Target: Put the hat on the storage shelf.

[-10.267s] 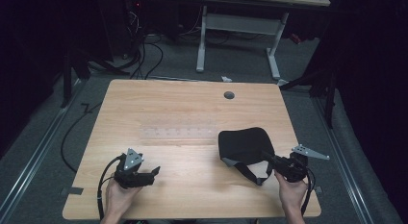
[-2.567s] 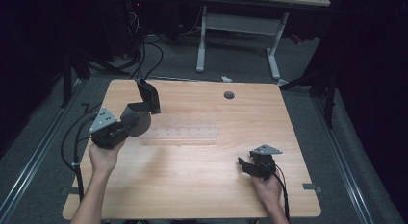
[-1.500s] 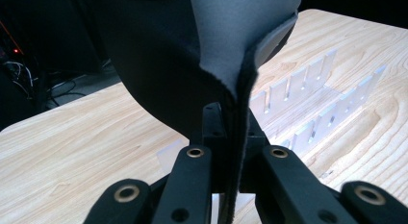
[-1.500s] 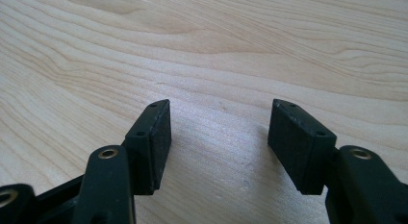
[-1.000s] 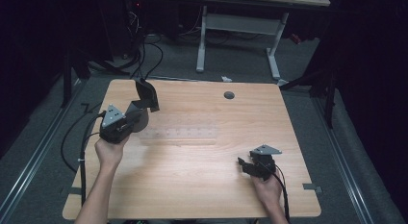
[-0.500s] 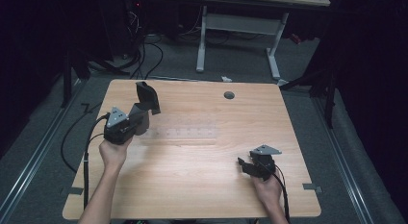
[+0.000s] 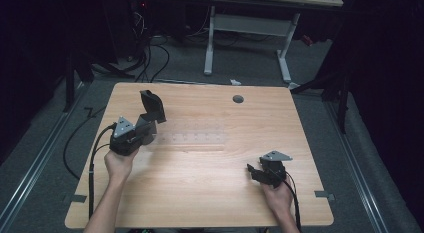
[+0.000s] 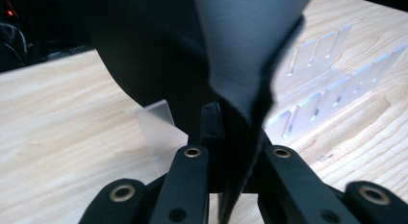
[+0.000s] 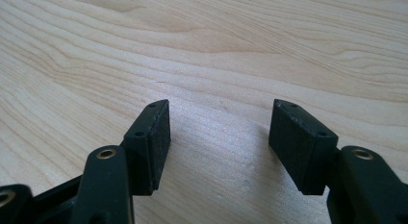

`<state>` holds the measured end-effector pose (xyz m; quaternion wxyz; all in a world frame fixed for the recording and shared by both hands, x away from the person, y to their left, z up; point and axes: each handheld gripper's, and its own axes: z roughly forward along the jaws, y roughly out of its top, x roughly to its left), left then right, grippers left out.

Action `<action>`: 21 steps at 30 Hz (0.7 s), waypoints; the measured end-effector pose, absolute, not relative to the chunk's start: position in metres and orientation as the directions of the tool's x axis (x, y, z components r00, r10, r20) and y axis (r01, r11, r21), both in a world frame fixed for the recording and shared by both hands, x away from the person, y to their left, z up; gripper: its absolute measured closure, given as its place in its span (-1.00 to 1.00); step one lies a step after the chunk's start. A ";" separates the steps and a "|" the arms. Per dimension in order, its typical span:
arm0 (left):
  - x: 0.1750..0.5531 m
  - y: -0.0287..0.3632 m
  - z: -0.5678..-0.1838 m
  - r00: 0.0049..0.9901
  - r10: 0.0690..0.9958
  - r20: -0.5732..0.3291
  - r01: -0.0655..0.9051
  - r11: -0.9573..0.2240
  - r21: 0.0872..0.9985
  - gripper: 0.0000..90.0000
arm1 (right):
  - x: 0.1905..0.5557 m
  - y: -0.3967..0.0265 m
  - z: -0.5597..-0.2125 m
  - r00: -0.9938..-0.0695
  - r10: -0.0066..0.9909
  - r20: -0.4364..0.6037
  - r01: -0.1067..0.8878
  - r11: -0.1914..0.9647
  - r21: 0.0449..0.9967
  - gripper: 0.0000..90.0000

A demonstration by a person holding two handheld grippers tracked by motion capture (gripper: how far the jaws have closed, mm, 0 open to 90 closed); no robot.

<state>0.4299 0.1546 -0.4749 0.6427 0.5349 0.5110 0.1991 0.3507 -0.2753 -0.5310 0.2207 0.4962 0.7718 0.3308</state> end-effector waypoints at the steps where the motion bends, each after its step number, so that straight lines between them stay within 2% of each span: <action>1: 0.430 0.156 -0.476 0.392 0.804 -0.447 0.297 0.349 0.889 0.88 | 0.351 -0.275 -0.531 -0.410 0.912 -0.011 0.620 0.288 0.730 -0.10; 3: 0.430 0.157 -0.478 0.373 0.814 -0.446 0.312 0.343 0.886 0.84 | 0.351 -0.276 -0.531 -0.410 0.912 -0.010 0.621 0.287 0.729 -0.10; 6: 0.428 0.157 -0.480 0.367 0.829 -0.423 0.330 0.309 0.892 0.65 | 0.351 -0.276 -0.531 -0.410 0.912 -0.005 0.622 0.284 0.730 -0.10; 10: 0.428 0.160 -0.478 0.329 0.830 -0.450 0.344 0.338 0.876 0.19 | 0.351 -0.276 -0.531 -0.411 0.912 -0.004 0.621 0.283 0.731 -0.10; 12: 0.428 0.162 -0.476 0.321 0.824 -0.466 0.335 0.362 0.870 0.06 | 0.351 -0.276 -0.531 -0.411 0.912 -0.004 0.621 0.284 0.731 -0.10; 15: 0.425 0.168 -0.475 0.311 0.801 -0.511 0.359 0.399 0.844 0.00 | 0.351 -0.276 -0.531 -0.411 0.911 -0.003 0.621 0.282 0.731 -0.10; 21: 0.414 0.177 -0.477 0.295 0.804 -0.516 0.366 0.403 0.839 -0.09 | 0.351 -0.277 -0.531 -0.413 0.911 -0.001 0.621 0.283 0.731 -0.11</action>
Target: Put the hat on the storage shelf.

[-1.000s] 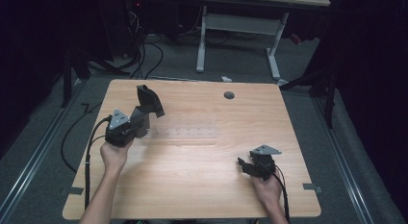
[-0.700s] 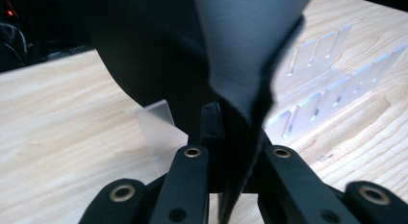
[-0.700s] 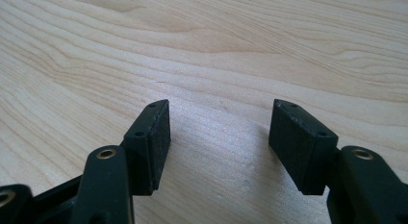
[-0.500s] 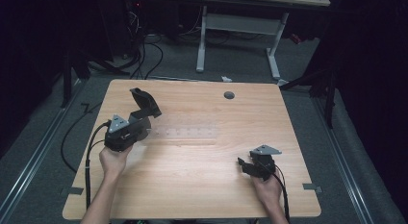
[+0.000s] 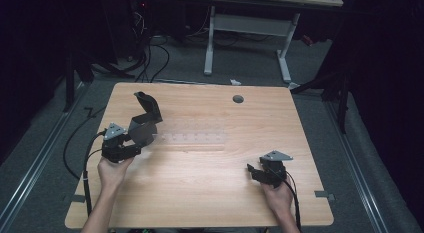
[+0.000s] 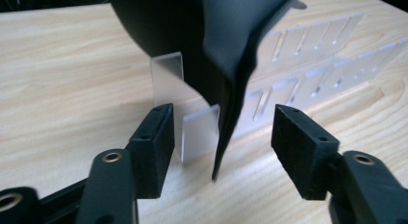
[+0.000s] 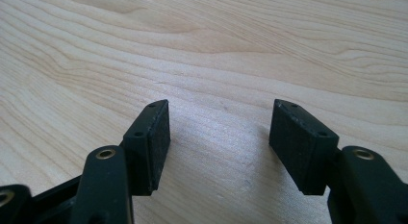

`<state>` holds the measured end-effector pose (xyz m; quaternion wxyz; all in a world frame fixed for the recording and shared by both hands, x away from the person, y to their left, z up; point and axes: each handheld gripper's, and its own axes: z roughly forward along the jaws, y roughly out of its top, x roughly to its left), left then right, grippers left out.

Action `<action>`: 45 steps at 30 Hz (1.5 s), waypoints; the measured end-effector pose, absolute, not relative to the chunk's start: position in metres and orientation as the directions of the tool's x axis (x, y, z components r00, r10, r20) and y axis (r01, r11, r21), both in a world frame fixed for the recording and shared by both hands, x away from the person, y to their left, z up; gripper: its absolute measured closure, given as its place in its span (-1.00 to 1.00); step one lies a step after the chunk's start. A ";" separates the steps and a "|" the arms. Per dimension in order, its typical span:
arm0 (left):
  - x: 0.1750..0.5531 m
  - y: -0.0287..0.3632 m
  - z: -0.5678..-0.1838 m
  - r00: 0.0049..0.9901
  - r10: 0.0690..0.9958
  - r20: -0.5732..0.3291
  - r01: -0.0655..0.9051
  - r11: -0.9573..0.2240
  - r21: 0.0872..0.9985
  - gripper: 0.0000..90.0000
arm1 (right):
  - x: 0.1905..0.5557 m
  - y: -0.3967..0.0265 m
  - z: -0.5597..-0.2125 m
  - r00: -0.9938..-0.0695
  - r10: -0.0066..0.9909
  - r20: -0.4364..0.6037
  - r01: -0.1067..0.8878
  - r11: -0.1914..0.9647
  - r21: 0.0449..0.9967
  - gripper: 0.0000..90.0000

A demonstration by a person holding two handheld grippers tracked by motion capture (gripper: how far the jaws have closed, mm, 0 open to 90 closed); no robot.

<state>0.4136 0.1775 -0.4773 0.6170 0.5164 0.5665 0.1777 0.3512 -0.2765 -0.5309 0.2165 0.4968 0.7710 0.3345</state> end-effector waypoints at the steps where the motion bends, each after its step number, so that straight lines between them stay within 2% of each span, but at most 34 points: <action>1: 0.411 0.180 -0.477 0.289 0.805 -0.518 0.367 0.407 0.837 -0.10 | 0.351 -0.277 -0.531 -0.413 0.911 -0.001 0.621 0.283 0.731 -0.11; 11: 0.389 0.192 -0.482 0.267 0.814 -0.516 0.349 0.417 0.839 -0.16 | 0.351 -0.276 -0.531 -0.411 0.912 -0.003 0.622 0.283 0.730 -0.11; 23: 0.368 0.194 -0.499 0.247 0.801 -0.546 0.391 0.433 0.812 -0.18 | 0.351 -0.276 -0.531 -0.412 0.911 -0.007 0.620 0.286 0.730 -0.11; 32: 0.363 0.184 -0.522 0.235 0.853 -0.467 0.421 0.344 0.840 -0.18 | 0.351 -0.276 -0.531 -0.413 0.911 -0.010 0.620 0.289 0.730 -0.11; 42: 0.369 0.180 -0.544 0.182 0.881 -0.436 0.431 0.327 0.841 -0.20 | 0.351 -0.276 -0.531 -0.412 0.911 -0.007 0.620 0.287 0.730 -0.11; 45: 0.369 0.179 -0.548 0.180 0.900 -0.396 0.428 0.291 0.856 -0.22 | 0.351 -0.276 -0.531 -0.412 0.911 -0.007 0.620 0.286 0.730 -0.11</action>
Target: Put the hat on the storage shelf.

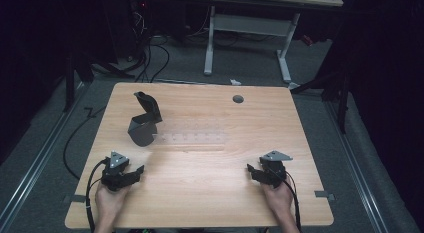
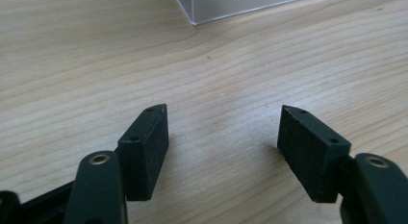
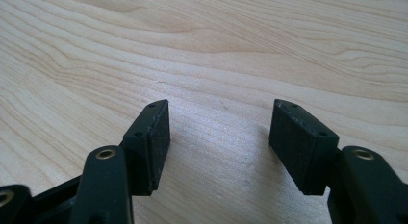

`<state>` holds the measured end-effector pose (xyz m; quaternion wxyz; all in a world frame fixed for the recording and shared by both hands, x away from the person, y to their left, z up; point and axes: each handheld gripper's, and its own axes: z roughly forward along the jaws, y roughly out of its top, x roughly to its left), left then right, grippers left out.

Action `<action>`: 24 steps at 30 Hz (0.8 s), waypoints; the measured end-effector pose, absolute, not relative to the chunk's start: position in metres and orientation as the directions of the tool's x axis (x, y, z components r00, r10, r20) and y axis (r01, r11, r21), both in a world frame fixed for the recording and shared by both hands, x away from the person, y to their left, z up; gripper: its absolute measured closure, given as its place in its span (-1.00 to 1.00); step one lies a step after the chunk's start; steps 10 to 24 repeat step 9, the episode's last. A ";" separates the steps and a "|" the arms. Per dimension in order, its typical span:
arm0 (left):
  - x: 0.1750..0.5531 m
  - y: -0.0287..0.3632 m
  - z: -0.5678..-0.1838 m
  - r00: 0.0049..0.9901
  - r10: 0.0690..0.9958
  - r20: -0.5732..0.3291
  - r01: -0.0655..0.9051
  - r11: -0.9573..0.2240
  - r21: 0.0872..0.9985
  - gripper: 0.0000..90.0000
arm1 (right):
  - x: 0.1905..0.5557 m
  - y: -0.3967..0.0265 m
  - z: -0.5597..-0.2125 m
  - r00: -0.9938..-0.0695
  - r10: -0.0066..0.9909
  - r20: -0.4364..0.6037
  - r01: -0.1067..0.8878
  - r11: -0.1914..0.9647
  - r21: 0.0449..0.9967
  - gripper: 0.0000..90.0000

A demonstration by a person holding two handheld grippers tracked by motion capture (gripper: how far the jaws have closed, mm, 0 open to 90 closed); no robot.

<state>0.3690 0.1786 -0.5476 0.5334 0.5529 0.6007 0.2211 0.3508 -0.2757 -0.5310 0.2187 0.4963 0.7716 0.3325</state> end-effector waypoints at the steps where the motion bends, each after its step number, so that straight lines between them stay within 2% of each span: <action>1: 0.369 0.178 -0.547 0.177 0.899 -0.400 0.429 0.295 0.854 -0.23 | 0.351 -0.276 -0.531 -0.412 0.911 -0.008 0.620 0.287 0.730 -0.11; 24: 0.370 0.179 -0.548 0.171 0.901 -0.399 0.428 0.297 0.854 -0.28 | 0.351 -0.276 -0.531 -0.411 0.912 -0.005 0.622 0.284 0.730 -0.11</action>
